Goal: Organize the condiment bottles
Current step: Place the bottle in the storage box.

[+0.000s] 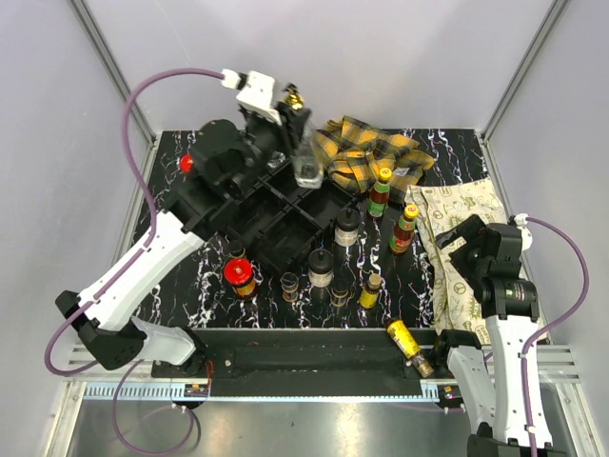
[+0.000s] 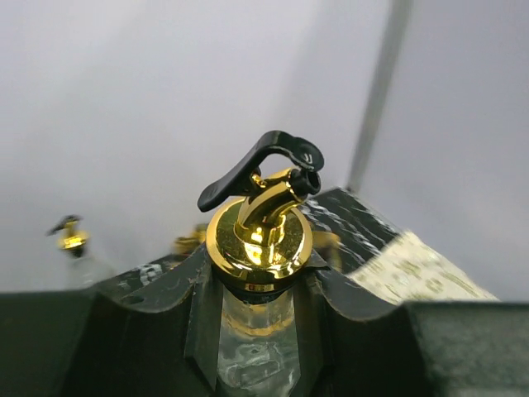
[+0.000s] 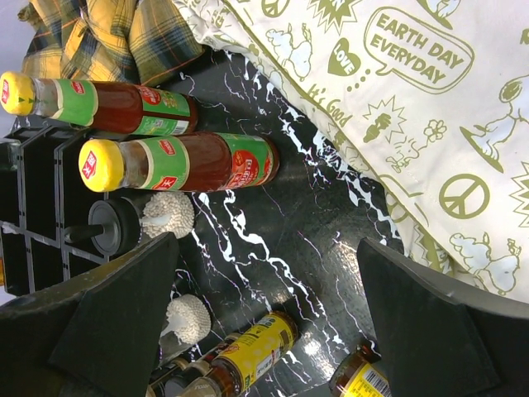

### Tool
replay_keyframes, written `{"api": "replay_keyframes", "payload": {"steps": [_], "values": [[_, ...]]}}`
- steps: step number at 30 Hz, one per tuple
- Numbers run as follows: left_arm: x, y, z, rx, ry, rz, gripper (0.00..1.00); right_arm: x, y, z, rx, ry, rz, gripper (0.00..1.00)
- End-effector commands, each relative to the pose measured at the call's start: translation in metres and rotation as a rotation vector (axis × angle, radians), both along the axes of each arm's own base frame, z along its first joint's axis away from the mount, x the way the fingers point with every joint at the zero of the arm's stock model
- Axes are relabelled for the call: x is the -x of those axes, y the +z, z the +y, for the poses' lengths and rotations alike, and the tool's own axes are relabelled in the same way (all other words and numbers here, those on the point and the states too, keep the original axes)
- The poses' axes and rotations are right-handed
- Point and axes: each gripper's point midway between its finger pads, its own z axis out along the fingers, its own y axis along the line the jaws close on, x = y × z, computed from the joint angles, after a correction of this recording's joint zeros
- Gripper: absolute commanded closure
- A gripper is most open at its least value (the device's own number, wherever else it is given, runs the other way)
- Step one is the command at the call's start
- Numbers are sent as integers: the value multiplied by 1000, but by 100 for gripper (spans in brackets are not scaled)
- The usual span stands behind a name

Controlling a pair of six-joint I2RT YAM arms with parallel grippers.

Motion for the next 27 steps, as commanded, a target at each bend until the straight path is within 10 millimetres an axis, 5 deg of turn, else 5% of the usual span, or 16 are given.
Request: {"api": "replay_keyframes", "payload": {"steps": [1,11,23,27], "values": [[-19,42,59,135,174,-86,100,-9,4,3,-14,13,-34,0],[-87,30,129,160,388,-83,100,-22,-3,2,-34,-3,-17,0],[-200,-30,166,159,471,-5,100,-38,-12,-8,-8,-41,21,0],[-223,-39,167,155,464,-25,100,-43,-13,-14,8,-64,34,0]]}}
